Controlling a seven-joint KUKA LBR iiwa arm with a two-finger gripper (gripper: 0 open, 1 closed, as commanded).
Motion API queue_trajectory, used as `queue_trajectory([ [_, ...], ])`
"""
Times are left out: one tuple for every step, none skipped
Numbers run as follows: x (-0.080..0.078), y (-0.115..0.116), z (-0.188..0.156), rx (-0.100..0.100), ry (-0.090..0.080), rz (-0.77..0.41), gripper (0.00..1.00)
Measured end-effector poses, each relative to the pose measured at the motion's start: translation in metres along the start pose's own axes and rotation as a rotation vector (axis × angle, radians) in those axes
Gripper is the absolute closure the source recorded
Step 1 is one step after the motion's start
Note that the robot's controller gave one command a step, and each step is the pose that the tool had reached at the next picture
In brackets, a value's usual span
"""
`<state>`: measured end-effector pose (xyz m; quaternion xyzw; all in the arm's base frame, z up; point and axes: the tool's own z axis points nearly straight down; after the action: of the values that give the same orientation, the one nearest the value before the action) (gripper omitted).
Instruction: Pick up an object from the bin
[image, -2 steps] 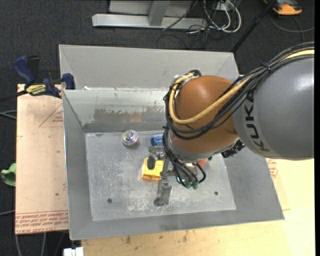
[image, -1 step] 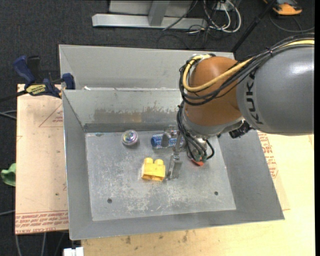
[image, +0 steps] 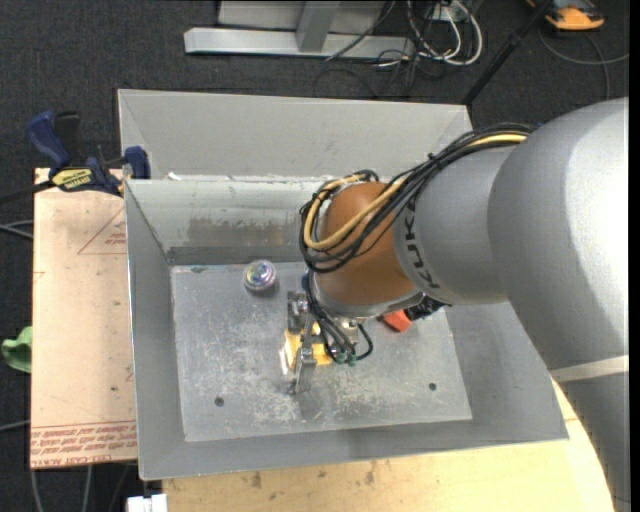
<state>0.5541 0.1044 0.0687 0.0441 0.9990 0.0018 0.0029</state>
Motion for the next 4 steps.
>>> queue_trajectory([
  [-0.01,-0.037,-0.002,0.003,0.002,0.012,0.0],
  [0.016,-0.008,-0.001,0.001,0.007,-0.356,0.0],
  [0.006,-0.04,-0.001,0.002,0.004,-0.274,0.0],
  [0.006,-0.039,-0.002,0.001,0.005,-0.274,1.0],
])
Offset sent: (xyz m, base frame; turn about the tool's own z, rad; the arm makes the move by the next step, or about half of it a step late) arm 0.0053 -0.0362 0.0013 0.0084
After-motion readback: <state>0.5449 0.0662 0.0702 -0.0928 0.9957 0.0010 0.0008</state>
